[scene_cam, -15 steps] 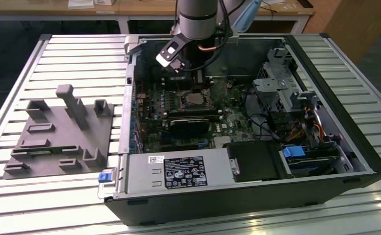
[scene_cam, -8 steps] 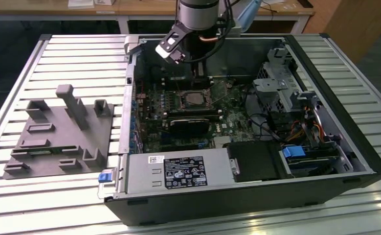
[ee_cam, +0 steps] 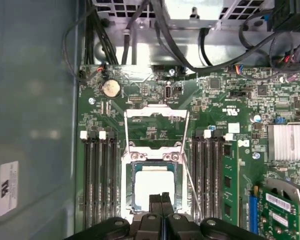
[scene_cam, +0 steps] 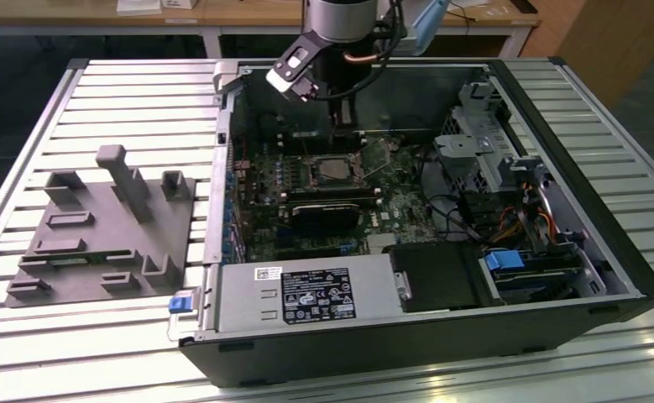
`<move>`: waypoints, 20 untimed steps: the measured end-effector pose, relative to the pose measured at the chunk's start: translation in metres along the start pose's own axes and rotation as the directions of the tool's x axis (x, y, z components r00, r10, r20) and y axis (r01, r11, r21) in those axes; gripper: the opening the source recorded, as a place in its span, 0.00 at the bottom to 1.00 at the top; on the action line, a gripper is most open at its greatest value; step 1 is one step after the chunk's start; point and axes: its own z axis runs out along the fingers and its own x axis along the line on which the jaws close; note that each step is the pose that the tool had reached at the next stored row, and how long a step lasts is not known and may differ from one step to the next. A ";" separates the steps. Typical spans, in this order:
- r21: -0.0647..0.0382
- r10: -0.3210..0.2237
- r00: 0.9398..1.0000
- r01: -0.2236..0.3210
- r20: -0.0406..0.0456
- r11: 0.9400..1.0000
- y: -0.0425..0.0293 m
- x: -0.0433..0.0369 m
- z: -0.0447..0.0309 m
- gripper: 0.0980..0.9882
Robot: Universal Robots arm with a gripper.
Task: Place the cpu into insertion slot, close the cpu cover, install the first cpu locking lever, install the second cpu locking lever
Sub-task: 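Close the cpu cover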
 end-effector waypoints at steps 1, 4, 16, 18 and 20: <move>0.000 0.000 1.000 0.000 0.000 1.000 0.0000 -0.0009 0.0002 0.01; 0.001 0.000 1.000 0.000 0.000 1.000 0.0041 -0.0022 0.0007 0.01; 0.006 -0.002 1.000 0.002 0.000 1.000 0.0247 -0.0019 0.0042 0.01; 0.008 -0.002 1.000 0.002 0.000 1.000 0.0271 -0.0019 0.0047 0.01; 0.011 -0.002 1.000 0.002 0.000 1.000 0.0310 -0.0018 0.0054 0.01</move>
